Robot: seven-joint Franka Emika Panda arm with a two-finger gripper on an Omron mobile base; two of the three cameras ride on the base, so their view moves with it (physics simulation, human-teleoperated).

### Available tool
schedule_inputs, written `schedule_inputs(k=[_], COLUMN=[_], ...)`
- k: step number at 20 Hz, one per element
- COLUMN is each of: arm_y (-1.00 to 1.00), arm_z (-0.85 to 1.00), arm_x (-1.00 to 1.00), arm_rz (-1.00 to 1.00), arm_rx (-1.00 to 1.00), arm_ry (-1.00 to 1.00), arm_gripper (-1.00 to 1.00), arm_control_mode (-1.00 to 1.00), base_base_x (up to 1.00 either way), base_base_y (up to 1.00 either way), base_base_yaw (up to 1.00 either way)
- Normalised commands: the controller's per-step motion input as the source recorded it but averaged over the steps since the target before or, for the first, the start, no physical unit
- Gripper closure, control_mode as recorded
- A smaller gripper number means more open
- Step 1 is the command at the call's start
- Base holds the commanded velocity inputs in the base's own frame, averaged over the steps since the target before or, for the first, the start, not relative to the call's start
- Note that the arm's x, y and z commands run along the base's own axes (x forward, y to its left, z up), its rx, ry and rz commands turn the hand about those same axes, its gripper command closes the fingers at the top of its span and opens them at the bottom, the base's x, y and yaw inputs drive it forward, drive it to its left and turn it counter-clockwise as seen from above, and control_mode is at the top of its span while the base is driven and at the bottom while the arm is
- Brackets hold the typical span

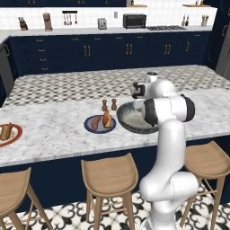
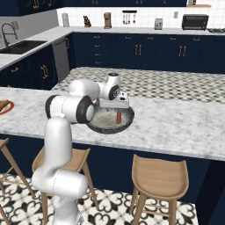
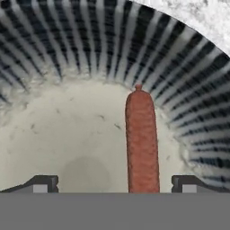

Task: Place one bun and one sausage from the bowl on each plate.

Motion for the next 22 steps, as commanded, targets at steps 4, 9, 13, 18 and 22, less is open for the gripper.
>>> schedule_inputs(k=[4,9,13,18,22], arm_y=[-0.03,-0.06,-0.15,-0.03,0.0], arm_z=[-0.14,-0.31,-0.3,-0.15,-0.17], arm_x=[0.04,-0.1,-0.47,-0.61,-0.17], arm_rz=[0.0,0.0,0.0,0.0,0.0], arm_rx=[0.0,0.0,0.0,-0.01,-0.01], arm_ry=[0.04,0.0,-0.04,-0.09,-0.16], arm_gripper=[-1.0,-1.0,-1.0,-1.0,-1.0], arm_control_mode=[-1.0,-1.0,-1.0,-1.0,-1.0], base_base_x=[0.0,0.0,0.0,0.0,0.0], base_base_y=[0.0,0.0,0.0,0.0,0.0], base_base_yaw=[0.0,0.0,0.0,0.0,0.0])
